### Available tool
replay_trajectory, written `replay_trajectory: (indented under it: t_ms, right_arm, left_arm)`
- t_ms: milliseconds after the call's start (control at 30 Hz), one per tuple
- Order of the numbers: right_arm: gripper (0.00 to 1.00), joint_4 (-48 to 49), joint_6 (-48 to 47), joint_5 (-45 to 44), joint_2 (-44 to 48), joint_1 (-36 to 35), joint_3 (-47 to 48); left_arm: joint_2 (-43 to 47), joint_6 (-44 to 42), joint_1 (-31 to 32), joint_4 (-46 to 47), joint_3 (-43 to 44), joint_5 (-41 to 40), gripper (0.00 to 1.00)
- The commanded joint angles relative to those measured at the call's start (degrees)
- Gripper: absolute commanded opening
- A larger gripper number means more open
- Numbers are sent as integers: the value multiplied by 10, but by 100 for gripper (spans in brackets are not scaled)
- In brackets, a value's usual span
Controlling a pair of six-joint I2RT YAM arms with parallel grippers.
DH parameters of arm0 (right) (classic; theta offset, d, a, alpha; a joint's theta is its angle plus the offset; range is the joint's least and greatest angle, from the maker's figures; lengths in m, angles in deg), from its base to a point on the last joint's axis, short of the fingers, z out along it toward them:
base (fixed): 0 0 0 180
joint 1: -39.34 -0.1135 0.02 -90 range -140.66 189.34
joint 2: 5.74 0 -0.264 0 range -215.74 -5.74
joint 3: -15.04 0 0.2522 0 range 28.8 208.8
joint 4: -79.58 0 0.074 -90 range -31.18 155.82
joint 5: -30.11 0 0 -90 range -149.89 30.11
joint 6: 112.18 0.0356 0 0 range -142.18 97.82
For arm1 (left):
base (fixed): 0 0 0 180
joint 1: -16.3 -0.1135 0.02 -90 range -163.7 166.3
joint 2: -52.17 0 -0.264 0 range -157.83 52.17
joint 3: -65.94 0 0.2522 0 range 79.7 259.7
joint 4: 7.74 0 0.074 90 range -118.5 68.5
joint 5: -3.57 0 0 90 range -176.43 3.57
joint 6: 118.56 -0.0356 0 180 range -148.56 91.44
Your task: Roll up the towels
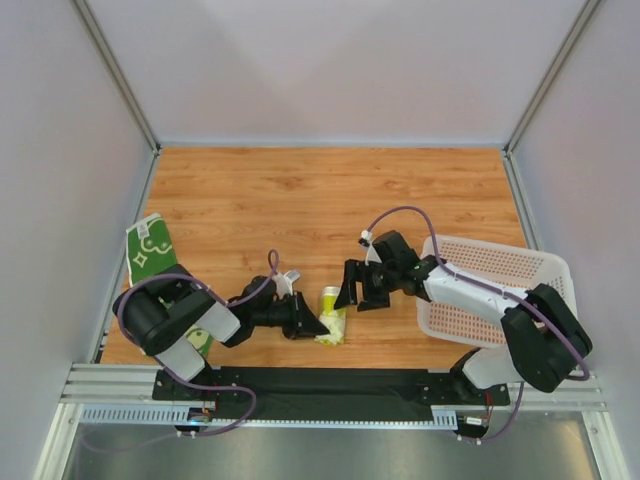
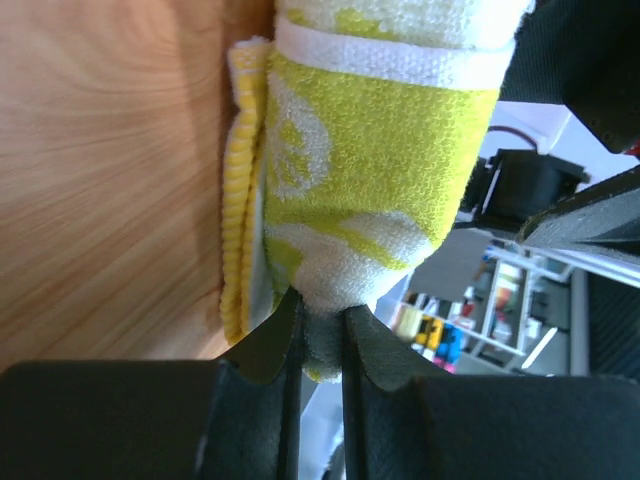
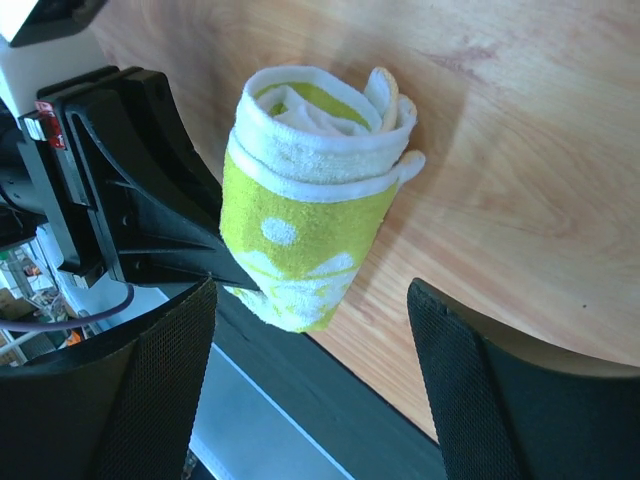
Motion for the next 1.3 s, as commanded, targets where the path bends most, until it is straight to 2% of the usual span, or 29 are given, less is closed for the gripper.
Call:
replay_trajectory:
  t_ms: [0, 333, 600, 700, 733, 800, 833, 900, 933, 1033, 1067, 1133, 1167, 1267]
  right_arm:
    - [78, 50, 10, -17, -10, -3, -6]
    - [77, 102, 24, -28, -53, -37, -24]
    - [73, 134, 41, -39, -100, -80, -14]
    - [68, 149, 54, -50, -120, -90, -12]
    - [63, 163, 60, -51, -125, -94, -13]
    - [53, 175, 69, -52, -135, -98, -12]
    - [40, 181, 74, -53, -139, -106, -6]
    - [28, 183, 77, -57, -148, -113, 1]
    - [19, 186, 80, -56, -149, -119, 4]
    - [6, 200, 81, -52, -145, -119, 7]
    - [2, 192, 77, -56, -133, -120, 12]
    - [0, 153, 66, -67, -112, -119, 22]
    - [0, 137, 50, -74, -98, -117, 32]
    - [0, 66, 27, -93, -27, -99, 54]
  left_arm:
    - [-43, 53, -8, 179, -26, 13, 2]
    - [-192, 112, -18, 350, -50, 11, 2]
    - [-197, 92, -20, 318, -50, 8, 1]
    - [-179, 84, -20, 291, -48, 9, 1]
    - [-175, 78, -20, 281, -46, 9, 1]
    - [-162, 61, -20, 239, -41, 10, 2]
    - [-144, 54, -19, 221, -37, 10, 5]
    - [-101, 27, -19, 155, -32, 5, 7]
    - [-84, 17, -19, 128, -24, 3, 9]
    - [8, -49, -18, -35, 13, -10, 16]
    - [60, -89, -15, -148, 44, -18, 19]
    - [112, -135, -13, -263, 79, -46, 22]
    - [133, -152, -9, -358, 94, -55, 24]
    - [207, -200, -9, -497, 147, -90, 31]
